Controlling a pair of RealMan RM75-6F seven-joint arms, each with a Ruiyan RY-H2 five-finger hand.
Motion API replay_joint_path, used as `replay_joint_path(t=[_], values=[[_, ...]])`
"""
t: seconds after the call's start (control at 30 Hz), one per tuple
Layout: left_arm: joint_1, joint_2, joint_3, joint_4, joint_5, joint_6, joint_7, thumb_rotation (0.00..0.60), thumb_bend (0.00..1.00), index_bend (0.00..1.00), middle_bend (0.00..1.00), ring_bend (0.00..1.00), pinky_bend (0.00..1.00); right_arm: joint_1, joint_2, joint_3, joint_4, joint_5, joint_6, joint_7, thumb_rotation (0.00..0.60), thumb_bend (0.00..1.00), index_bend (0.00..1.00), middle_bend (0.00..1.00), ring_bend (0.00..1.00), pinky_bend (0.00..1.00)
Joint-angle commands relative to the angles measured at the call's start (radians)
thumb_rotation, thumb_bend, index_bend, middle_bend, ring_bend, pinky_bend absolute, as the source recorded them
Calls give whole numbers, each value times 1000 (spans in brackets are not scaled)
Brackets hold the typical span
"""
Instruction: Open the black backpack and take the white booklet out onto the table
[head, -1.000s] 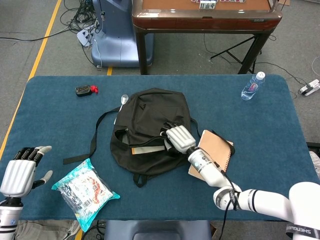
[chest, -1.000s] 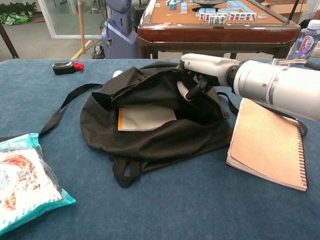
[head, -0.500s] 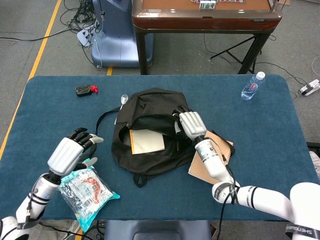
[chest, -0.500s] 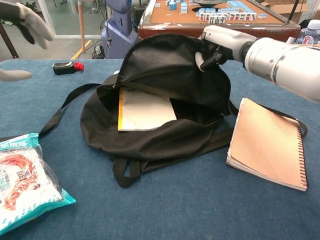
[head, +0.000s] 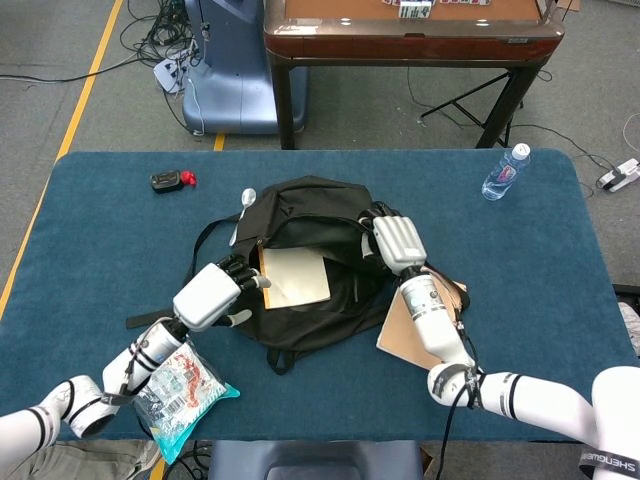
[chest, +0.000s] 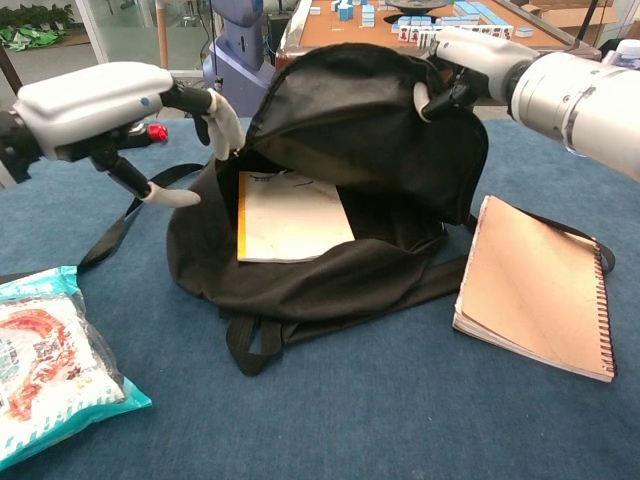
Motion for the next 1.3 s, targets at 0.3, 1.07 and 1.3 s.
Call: replay_joint_path(t=[0.3,1.07,1.3], values=[[-140,-204,71,388,35,-34,-88,600,240,422,431,375,242,12,1,-24,-24,25,-3,-41,600,685,570,312,131,213],[-206,-383,149,699,-30,-75,-117,600,233,346,431,340,241,24,-2,-19,22,65,-27,-21,600,661,570,312,131,213],[-225,-424,167,760,-33,-67,-125,600,216,320,406,320,242,35,-10,-16,45,87,-43,-19,600,655,570,312,131,213]])
